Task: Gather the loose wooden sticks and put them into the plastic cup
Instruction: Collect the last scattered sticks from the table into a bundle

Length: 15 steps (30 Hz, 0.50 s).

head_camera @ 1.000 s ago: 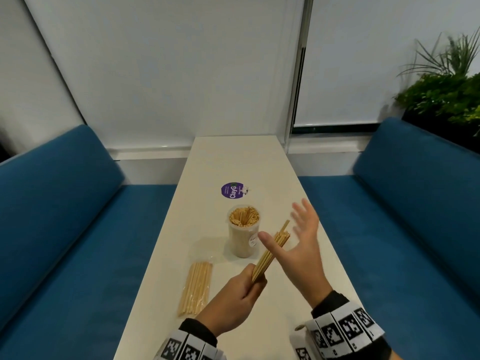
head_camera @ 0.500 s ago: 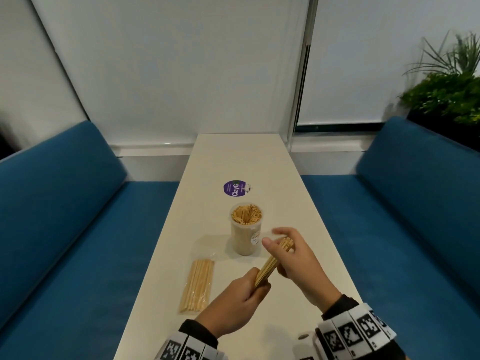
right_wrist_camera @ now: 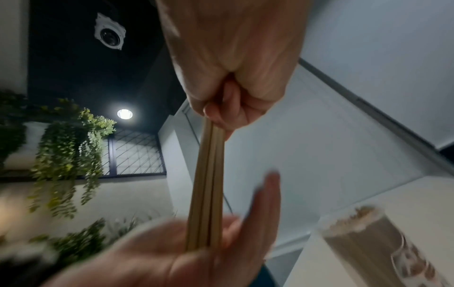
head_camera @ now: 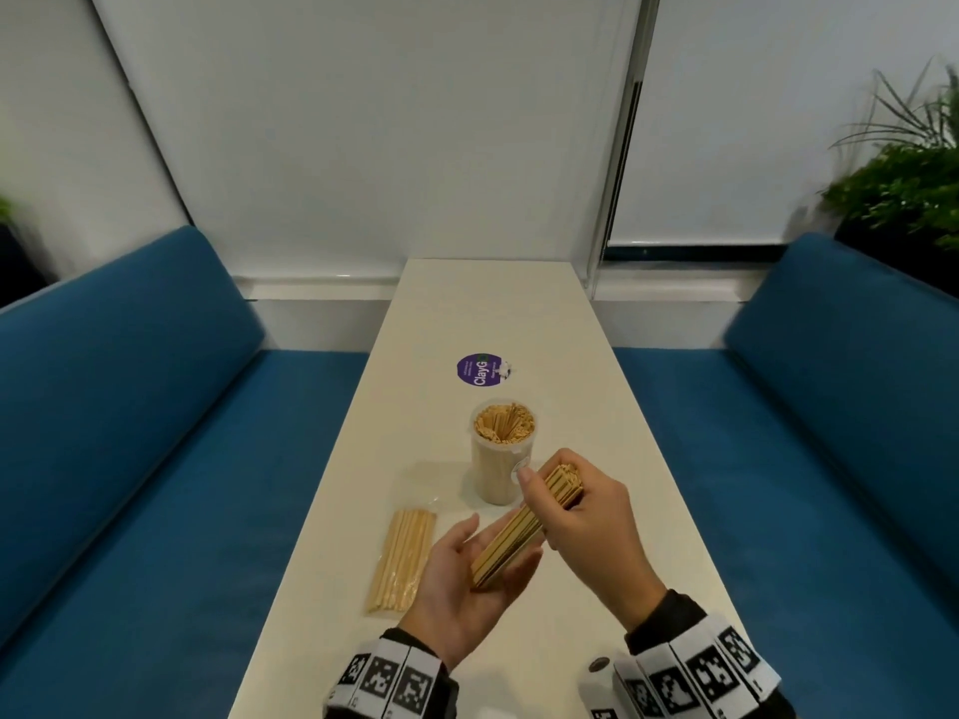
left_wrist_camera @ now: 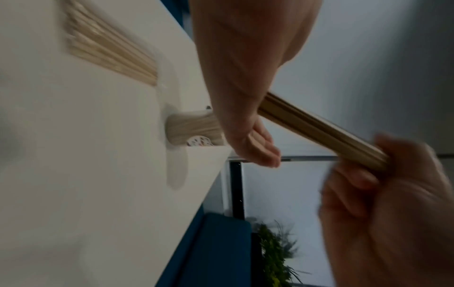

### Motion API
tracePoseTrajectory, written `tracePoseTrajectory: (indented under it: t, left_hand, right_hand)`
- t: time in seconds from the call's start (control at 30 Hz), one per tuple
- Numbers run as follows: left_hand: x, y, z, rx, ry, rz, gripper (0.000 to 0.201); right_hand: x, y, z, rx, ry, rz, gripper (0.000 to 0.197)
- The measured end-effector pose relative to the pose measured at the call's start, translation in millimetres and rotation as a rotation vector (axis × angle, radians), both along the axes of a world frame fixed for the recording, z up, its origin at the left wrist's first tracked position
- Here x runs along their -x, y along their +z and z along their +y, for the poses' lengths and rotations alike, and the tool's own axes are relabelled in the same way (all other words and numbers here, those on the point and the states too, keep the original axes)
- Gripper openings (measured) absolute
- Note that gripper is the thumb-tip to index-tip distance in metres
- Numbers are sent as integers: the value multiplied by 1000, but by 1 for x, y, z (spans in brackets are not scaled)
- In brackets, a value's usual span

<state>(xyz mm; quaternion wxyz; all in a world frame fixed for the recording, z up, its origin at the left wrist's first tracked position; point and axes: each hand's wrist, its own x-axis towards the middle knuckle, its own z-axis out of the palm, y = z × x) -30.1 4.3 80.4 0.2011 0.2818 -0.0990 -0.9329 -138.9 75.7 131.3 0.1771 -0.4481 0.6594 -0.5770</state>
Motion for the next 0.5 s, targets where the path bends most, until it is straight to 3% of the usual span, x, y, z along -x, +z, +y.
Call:
tracePoseTrajectory:
  t: [0.13,0.23,0.37,0.43,0.5]
  left_hand:
    - [-1,-3,2,150,-11,-89,37]
    - [-7,-13,0,585,-117,-307,50]
    - [-15,-20,-4,1207,-242,-456,42]
    - [-18,-24,-5,1376,-237,-547,43]
    - [-19,-28,-6,1427,-199,-596,43]
  right_hand:
    - [-1,-5,-3,-56,38,23,22]
    - [4,-5,-7,-70,30,-15,19]
    - [8,-12,-15,-81,14,-92,21]
    - [9,-17,-20,-115,48,-143,26]
    - [11,-21,-26,-168,108,-211,29]
